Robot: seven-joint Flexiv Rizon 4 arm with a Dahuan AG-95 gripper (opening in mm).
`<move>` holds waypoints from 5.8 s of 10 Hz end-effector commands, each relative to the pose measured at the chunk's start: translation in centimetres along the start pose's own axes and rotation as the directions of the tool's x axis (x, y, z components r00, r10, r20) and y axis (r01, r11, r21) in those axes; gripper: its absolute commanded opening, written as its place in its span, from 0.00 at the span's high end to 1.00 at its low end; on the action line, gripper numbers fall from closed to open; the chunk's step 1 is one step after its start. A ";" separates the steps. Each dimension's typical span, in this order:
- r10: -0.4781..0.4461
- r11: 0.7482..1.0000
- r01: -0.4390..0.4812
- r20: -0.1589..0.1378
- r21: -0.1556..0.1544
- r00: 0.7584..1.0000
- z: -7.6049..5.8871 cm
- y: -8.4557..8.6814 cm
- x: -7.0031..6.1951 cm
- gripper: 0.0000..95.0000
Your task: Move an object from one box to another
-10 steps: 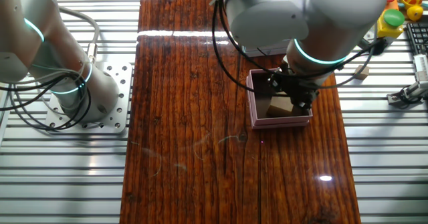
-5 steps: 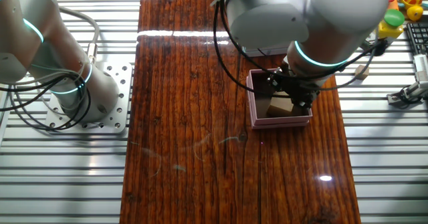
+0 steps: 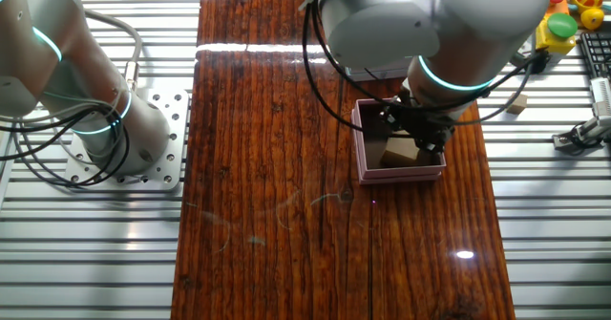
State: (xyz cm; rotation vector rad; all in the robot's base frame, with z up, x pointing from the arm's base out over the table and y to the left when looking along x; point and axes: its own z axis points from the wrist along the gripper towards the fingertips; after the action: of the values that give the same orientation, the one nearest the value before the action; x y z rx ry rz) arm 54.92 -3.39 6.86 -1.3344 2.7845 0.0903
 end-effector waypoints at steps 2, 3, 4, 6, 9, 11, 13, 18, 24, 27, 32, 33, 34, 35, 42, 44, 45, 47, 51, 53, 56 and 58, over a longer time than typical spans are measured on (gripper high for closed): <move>-0.007 1.000 0.007 0.010 -0.017 1.000 -0.3 0.1 0.0 0.40; -0.009 1.000 0.009 0.007 -0.015 1.000 -0.5 0.1 0.0 0.40; -0.024 1.000 0.024 0.006 -0.013 1.000 -0.5 0.1 0.0 0.40; -0.037 0.999 0.037 0.011 -0.013 0.999 0.2 0.1 0.0 0.20; -0.035 0.999 0.035 0.014 -0.008 0.999 0.8 0.1 0.2 0.40; 0.007 1.000 -0.007 0.010 0.005 1.000 1.2 0.3 0.0 1.00; 0.049 0.999 -0.049 0.004 0.012 0.999 1.0 0.4 -0.1 1.00; 0.394 0.919 -0.394 -0.024 0.008 0.919 -5.6 2.4 -1.3 1.00; 0.640 0.768 -0.641 -0.052 0.003 0.767 -8.9 7.6 -5.4 1.00; 0.672 0.740 -0.673 -0.078 0.015 0.737 -8.9 7.6 -5.4 1.00; 0.598 0.800 -0.600 -0.114 0.024 0.793 -8.9 7.6 -5.4 1.00; 0.596 0.801 -0.598 -0.107 0.020 0.795 -8.9 7.6 -5.4 1.00; 0.595 0.802 -0.597 -0.103 0.012 0.797 -8.9 7.6 -5.4 1.00; 0.603 0.795 -0.606 -0.097 -0.006 0.792 -8.9 7.6 -5.4 1.00; 0.687 0.725 -0.688 -0.067 0.005 0.723 -6.7 16.7 -17.0 1.00; 0.686 0.727 -0.687 -0.050 0.007 0.725 -3.5 17.9 -18.7 1.00; 0.683 0.730 -0.684 -0.048 0.007 0.729 -2.6 17.9 -18.9 1.00; 0.666 0.746 -0.666 -0.041 0.011 0.745 0.0 17.4 -18.9 1.00; 0.551 0.834 -0.551 -0.034 0.013 0.834 1.1 16.7 -18.3 0.60; 0.432 0.902 -0.432 -0.025 0.009 0.902 0.0 15.4 -17.5 0.00; 0.440 0.898 -0.440 -0.048 0.012 0.897 -2.2 15.5 -17.4 0.20; 0.455 0.890 -0.452 -0.066 0.050 0.888 -4.4 15.4 -16.6 1.00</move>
State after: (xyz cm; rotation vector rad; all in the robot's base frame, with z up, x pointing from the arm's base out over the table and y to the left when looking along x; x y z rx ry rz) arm 53.24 18.75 12.91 -0.7223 3.0723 0.0521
